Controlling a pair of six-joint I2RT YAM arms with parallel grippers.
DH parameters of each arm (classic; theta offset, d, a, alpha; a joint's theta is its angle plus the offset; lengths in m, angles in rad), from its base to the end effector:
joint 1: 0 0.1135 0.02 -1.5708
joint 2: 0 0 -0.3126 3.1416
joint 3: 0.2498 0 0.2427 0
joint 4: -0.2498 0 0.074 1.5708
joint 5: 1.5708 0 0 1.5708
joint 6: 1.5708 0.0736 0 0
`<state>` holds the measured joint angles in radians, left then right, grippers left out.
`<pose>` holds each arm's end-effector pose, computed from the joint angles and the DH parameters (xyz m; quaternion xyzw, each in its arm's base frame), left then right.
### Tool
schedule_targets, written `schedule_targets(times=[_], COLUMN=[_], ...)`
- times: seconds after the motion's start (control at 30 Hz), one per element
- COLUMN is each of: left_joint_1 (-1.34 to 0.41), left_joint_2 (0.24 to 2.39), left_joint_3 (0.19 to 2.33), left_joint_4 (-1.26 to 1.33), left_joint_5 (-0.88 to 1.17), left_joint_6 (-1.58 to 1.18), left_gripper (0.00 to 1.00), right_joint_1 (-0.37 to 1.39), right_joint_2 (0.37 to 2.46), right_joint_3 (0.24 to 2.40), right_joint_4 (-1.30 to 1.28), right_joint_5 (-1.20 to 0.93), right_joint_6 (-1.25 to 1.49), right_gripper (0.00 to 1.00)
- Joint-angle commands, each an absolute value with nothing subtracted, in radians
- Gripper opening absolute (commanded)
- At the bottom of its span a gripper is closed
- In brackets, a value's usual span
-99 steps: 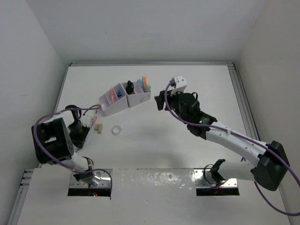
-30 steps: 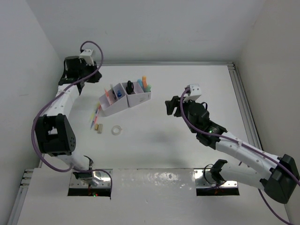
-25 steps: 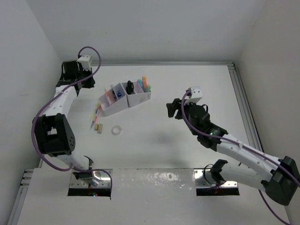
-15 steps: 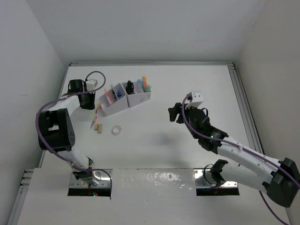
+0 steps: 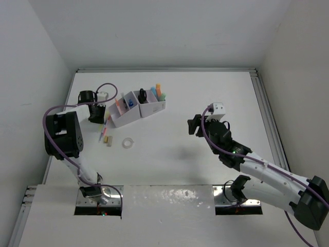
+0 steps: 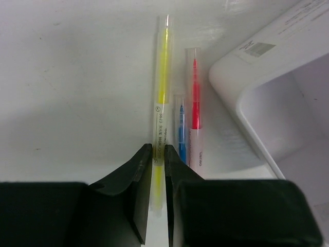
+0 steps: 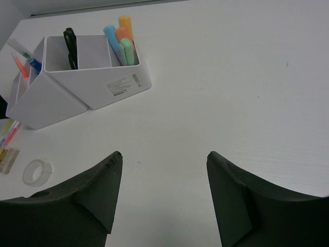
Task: Sort the stationery into containers
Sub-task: Pick up the pen from the center of the board.
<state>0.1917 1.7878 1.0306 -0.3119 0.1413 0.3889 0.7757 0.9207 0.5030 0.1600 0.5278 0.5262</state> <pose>0.3653 0.0603 0.1721 0.1126 0.9599 0.0054 0.2568 0.1710 0.1158 0.2867 0.0628 0.7785 0.1927 0.5940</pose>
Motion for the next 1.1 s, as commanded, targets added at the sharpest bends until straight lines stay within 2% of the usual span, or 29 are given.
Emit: schedule_targets(times=[0.0, 0.27, 0.47, 0.5, 0.53, 0.63, 0.77, 0.97, 1.07], left_joint_1=[0.204, 0.228, 0.270, 0.275, 0.278, 0.279, 0.285, 0.305, 0.307], left_joint_2=[1.818, 1.873, 1.919, 1.921, 1.919, 1.936, 2.011, 2.085, 2.098], left_joint_3=[1.026, 1.060, 1.097, 1.098, 1.101, 1.126, 1.218, 1.302, 1.315], left_joint_4=[-0.281, -0.258, -0.313, -0.313, -0.316, -0.321, -0.344, -0.382, -0.397], left_joint_5=[0.130, -0.076, -0.115, -0.106, -0.085, -0.077, -0.074, -0.052, -0.040], left_joint_6=[0.396, 0.356, 0.360, 0.365, 0.373, 0.373, 0.362, 0.348, 0.348], left_gripper=[0.12, 0.12, 0.11, 0.13, 0.23, 0.35, 0.35, 0.30, 0.09], right_joint_1=[0.782, 0.782, 0.781, 0.781, 0.782, 0.781, 0.781, 0.782, 0.781], right_joint_2=[0.907, 0.900, 0.899, 0.899, 0.899, 0.897, 0.891, 0.867, 0.868], right_joint_3=[0.502, 0.502, 0.508, 0.508, 0.508, 0.512, 0.522, 0.523, 0.534], right_joint_4=[0.190, 0.183, 0.173, 0.173, 0.170, 0.156, 0.121, 0.089, 0.077], right_joint_5=[0.557, 0.569, 0.577, 0.578, 0.580, 0.584, 0.594, 0.623, 0.632], right_joint_6=[0.537, 0.538, 0.540, 0.541, 0.543, 0.549, 0.552, 0.557, 0.557], right_gripper=[0.66, 0.66, 0.66, 0.66, 0.66, 0.66, 0.66, 0.66, 0.66])
